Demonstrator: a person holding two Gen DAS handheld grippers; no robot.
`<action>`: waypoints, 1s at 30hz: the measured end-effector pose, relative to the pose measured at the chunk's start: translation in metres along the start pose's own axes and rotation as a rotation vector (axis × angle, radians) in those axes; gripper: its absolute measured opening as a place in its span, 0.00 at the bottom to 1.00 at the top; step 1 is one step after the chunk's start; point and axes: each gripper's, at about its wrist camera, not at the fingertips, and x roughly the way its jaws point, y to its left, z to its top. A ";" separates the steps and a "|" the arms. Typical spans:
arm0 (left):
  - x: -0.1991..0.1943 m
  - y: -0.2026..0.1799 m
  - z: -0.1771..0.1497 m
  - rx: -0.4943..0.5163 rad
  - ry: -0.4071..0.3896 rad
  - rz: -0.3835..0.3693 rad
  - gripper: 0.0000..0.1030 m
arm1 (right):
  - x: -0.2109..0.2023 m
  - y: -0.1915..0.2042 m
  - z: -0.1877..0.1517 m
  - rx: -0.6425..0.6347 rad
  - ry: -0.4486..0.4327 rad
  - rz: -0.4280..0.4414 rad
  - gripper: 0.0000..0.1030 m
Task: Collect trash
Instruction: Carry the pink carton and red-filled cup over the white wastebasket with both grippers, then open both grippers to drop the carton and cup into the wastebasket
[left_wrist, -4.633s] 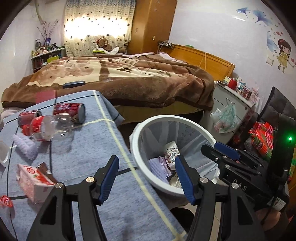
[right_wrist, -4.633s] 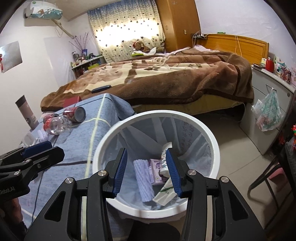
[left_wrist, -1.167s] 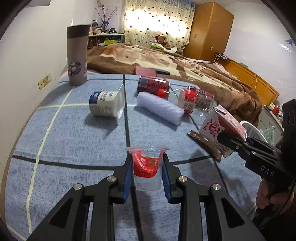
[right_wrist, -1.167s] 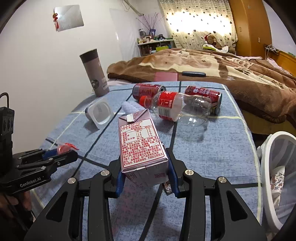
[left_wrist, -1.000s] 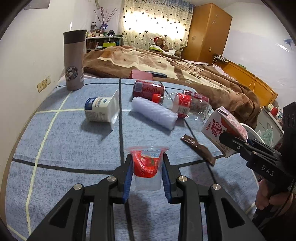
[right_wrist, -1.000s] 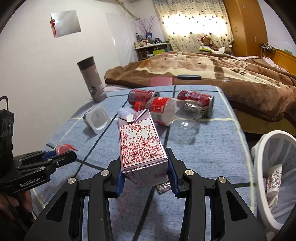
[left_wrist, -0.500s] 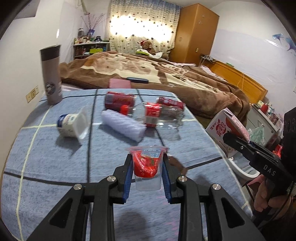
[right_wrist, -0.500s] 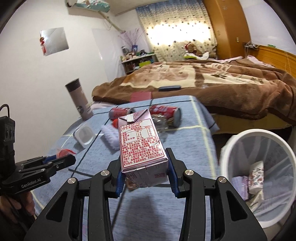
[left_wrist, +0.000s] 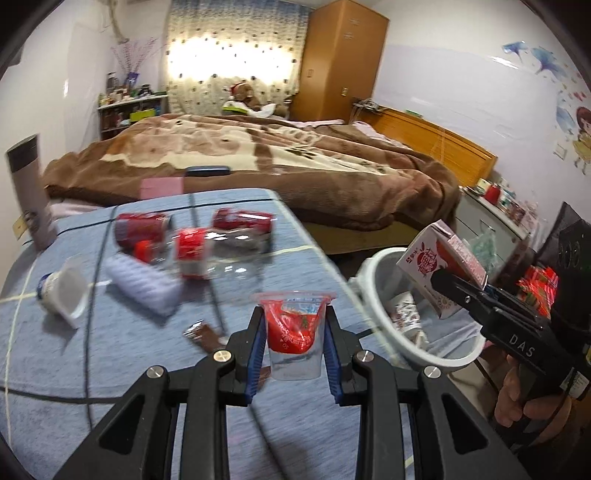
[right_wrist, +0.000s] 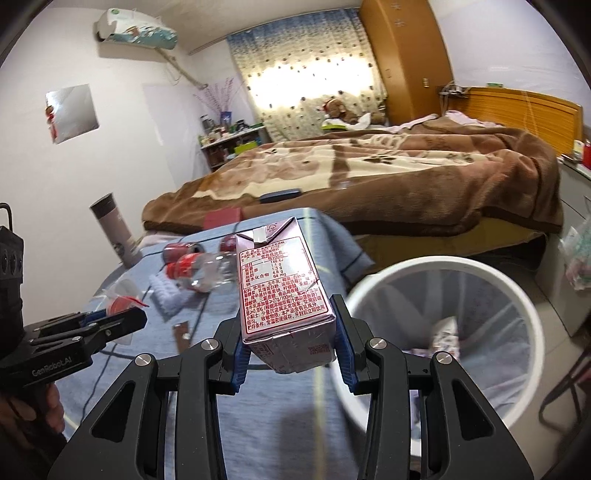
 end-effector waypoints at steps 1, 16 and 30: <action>0.004 -0.007 0.002 0.010 0.001 -0.013 0.30 | -0.002 -0.006 0.000 0.007 -0.001 -0.012 0.39; 0.050 -0.084 0.015 0.094 0.051 -0.132 0.30 | -0.019 -0.069 -0.004 0.081 0.005 -0.168 0.39; 0.093 -0.126 0.009 0.152 0.126 -0.157 0.30 | -0.001 -0.106 -0.018 0.124 0.111 -0.246 0.40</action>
